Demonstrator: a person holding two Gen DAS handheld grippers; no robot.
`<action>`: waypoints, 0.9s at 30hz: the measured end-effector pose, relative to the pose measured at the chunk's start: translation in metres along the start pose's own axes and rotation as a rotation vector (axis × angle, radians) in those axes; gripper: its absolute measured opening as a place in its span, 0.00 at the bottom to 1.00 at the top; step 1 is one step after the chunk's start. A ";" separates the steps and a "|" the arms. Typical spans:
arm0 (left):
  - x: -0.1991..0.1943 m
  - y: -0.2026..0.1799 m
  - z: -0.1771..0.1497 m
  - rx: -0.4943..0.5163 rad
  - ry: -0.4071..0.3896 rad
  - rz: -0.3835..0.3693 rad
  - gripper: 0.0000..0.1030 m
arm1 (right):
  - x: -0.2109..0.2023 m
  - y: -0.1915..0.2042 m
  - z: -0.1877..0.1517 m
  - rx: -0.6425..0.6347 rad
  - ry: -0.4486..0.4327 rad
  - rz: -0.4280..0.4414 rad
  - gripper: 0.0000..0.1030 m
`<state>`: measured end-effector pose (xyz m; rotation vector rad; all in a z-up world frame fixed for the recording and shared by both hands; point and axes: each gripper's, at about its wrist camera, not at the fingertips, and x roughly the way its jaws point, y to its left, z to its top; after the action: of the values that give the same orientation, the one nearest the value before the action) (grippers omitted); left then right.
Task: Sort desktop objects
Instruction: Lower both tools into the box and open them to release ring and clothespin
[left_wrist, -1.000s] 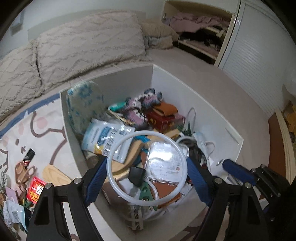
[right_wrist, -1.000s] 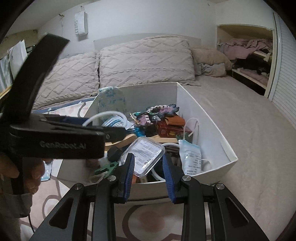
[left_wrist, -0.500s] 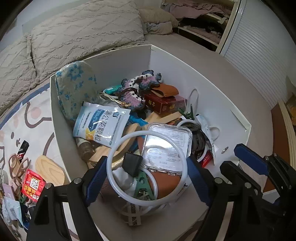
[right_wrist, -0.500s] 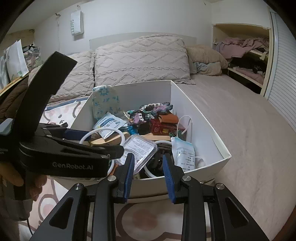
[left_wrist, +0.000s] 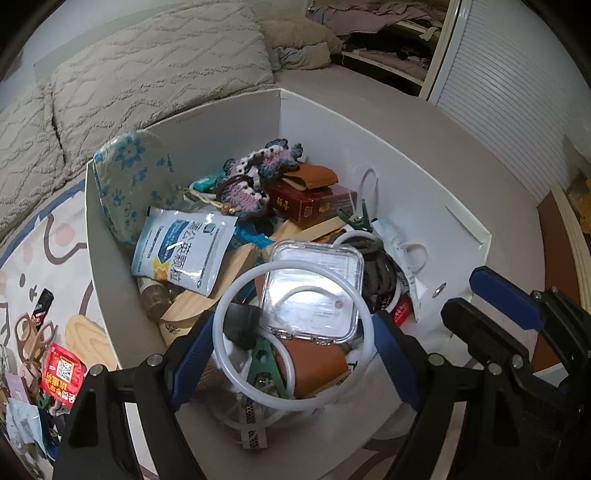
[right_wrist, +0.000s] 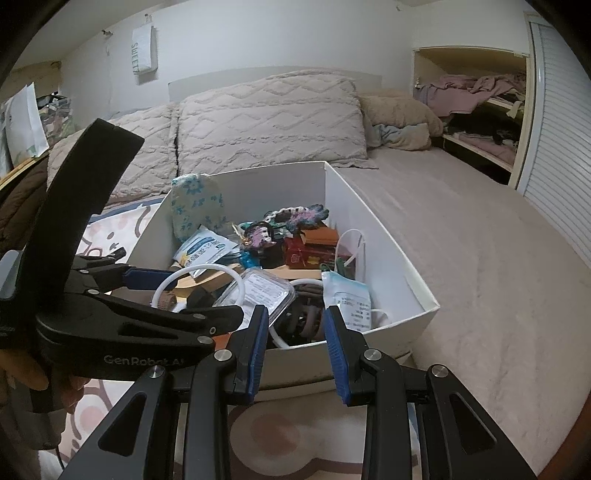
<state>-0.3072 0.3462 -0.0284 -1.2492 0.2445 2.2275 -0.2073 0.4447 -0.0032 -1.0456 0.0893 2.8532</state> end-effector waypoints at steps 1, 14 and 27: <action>-0.001 -0.001 0.000 0.002 -0.007 0.005 0.82 | 0.000 0.000 0.000 0.001 -0.002 0.000 0.31; -0.010 0.006 0.002 -0.009 -0.041 0.052 0.92 | -0.001 -0.003 -0.001 -0.001 0.000 -0.003 0.31; -0.024 0.014 -0.003 -0.040 -0.075 0.036 0.92 | -0.003 -0.014 0.000 0.052 -0.025 -0.029 0.31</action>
<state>-0.3038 0.3241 -0.0119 -1.1875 0.1955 2.3154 -0.2036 0.4584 -0.0020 -0.9928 0.1442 2.8215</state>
